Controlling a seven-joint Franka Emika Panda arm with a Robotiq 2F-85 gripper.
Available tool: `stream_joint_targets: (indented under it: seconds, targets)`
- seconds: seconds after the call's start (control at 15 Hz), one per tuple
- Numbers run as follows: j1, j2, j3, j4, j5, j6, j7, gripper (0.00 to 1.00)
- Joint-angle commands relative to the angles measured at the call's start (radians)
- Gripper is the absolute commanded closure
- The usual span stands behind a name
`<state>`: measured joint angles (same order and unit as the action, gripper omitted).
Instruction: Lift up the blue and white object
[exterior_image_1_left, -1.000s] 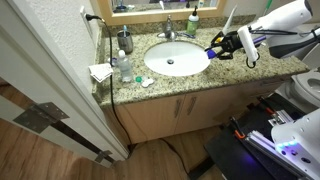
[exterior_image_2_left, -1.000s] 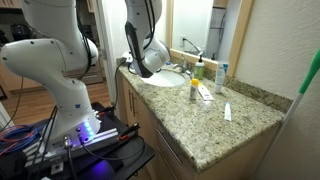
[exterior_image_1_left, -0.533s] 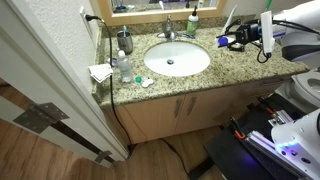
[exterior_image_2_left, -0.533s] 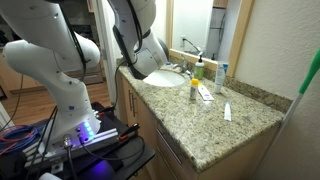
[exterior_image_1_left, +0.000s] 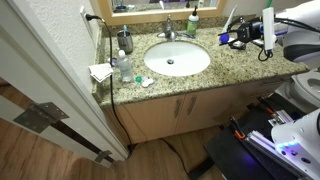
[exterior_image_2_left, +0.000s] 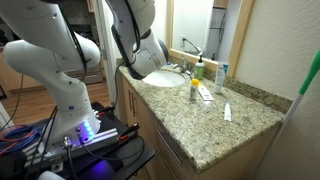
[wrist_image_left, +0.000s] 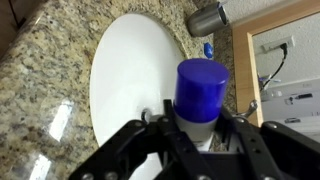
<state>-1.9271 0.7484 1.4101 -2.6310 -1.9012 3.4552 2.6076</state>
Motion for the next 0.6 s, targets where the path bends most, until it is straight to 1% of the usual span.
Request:
stream_joint_targets:
  seconds: [0.0, 0.2, 0.27, 0.4, 0.53]
  targets:
    - [0.066, 0.156, -0.123, 0.010, 0.010, 0.000, 0.000, 0.84]
    - [0.137, 0.261, -0.285, 0.049, -0.001, -0.001, -0.001, 0.84]
    - [0.145, 0.301, -0.333, 0.061, -0.005, -0.001, -0.002, 0.84]
    - [0.128, 0.365, -0.391, 0.062, 0.014, -0.001, -0.003, 0.84]
    - [0.096, 0.426, -0.426, 0.058, 0.035, -0.001, -0.003, 0.84]
